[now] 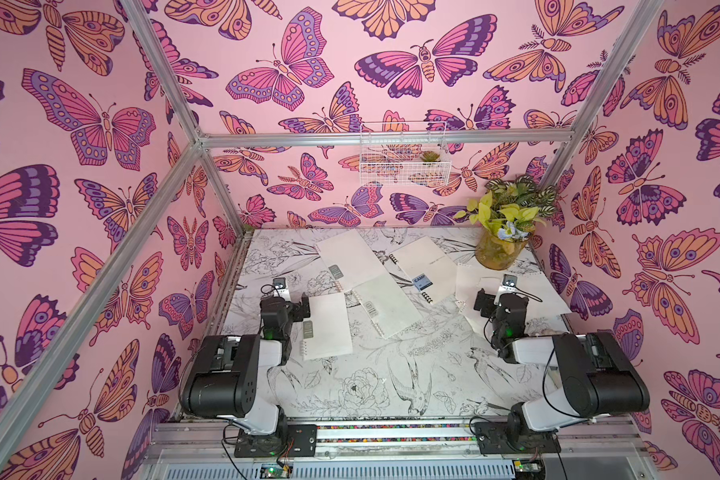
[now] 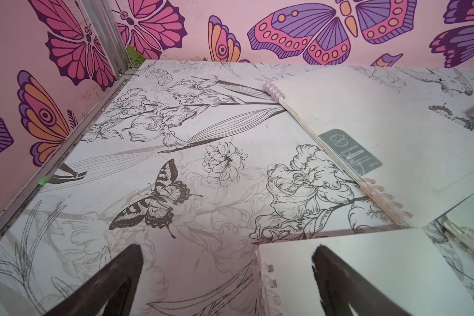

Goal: Tear off pages from different notebooks
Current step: Reset both arms

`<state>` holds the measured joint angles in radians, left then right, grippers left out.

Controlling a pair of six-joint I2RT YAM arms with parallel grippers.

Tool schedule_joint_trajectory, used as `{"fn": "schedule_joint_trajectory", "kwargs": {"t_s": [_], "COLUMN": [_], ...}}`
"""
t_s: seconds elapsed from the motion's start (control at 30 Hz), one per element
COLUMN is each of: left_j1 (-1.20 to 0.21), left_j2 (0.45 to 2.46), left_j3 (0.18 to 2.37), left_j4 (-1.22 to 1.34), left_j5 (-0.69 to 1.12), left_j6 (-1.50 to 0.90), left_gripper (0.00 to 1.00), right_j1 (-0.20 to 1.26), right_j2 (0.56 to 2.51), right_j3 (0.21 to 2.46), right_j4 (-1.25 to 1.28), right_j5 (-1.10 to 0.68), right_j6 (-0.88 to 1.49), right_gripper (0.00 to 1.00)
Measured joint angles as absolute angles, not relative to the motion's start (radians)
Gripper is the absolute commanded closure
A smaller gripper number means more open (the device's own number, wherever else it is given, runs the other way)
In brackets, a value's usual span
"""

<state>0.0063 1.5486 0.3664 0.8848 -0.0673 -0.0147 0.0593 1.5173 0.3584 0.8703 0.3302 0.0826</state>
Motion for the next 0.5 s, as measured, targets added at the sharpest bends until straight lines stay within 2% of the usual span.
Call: {"fn": "schedule_joint_trajectory", "kwargs": {"t_s": [0.5], "left_j1": [0.006], "left_j2": [1.548], "left_j3": [0.367], "left_j4": [0.886], "left_j5": [-0.067], "left_j6": [-0.015], "left_gripper": [0.00], "right_j1": [0.059], "right_j2": [1.516], "right_j3": [0.369], "right_j4": [0.846], "right_j5": [0.329], "right_j6": [0.083], "right_gripper": [0.01]}}
